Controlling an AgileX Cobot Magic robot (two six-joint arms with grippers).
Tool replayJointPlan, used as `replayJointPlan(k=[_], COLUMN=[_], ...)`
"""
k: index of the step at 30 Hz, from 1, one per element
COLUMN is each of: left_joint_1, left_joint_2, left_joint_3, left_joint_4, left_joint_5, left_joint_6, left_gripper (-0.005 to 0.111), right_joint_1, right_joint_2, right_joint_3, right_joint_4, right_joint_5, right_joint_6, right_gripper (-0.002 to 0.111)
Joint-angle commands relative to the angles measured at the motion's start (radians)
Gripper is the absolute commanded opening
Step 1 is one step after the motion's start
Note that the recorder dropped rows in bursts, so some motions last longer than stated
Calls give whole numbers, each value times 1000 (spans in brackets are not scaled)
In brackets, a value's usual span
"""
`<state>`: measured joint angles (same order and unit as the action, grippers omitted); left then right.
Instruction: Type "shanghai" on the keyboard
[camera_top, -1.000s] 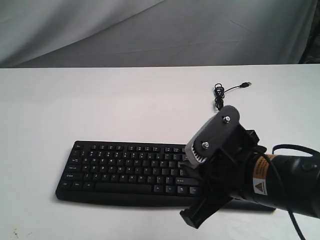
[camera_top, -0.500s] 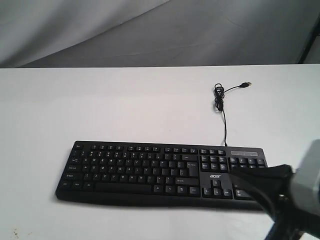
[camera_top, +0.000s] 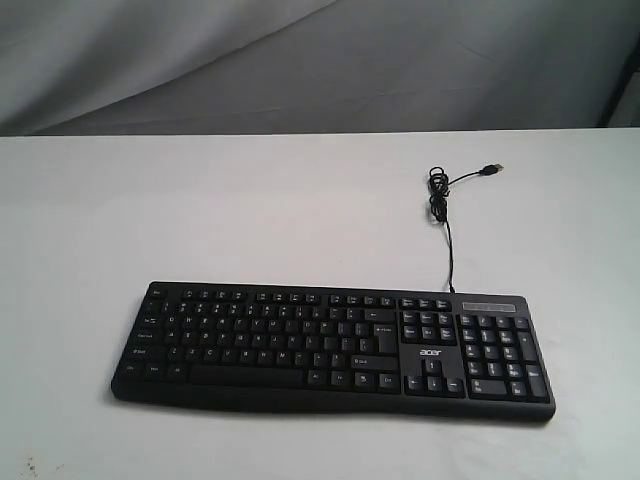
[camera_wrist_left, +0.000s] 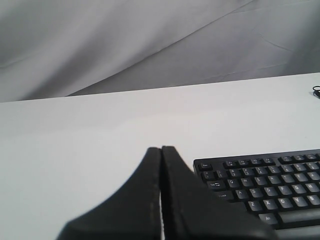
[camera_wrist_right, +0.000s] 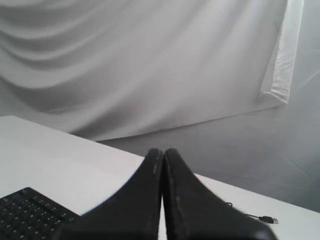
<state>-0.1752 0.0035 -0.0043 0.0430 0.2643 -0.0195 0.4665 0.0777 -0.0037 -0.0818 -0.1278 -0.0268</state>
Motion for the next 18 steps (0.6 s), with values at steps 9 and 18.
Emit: replayJointPlan(k=[9,18], left_joint_1=[-4,-4], left_joint_2=[-3,-3], left_joint_3=[4,4], left_joint_4=[1,1], left_joint_5=[-5,-5], left_joint_6=[-3,-3], left_gripper=[0,0], right_joint_1=[-7,-7], right_joint_2=[-78,-78], right_joint_3=[4,4], right_joint_4=[-13,-13], right_joint_5=[372,372], right_joint_6=[-3,-3], right_gripper=[0,0])
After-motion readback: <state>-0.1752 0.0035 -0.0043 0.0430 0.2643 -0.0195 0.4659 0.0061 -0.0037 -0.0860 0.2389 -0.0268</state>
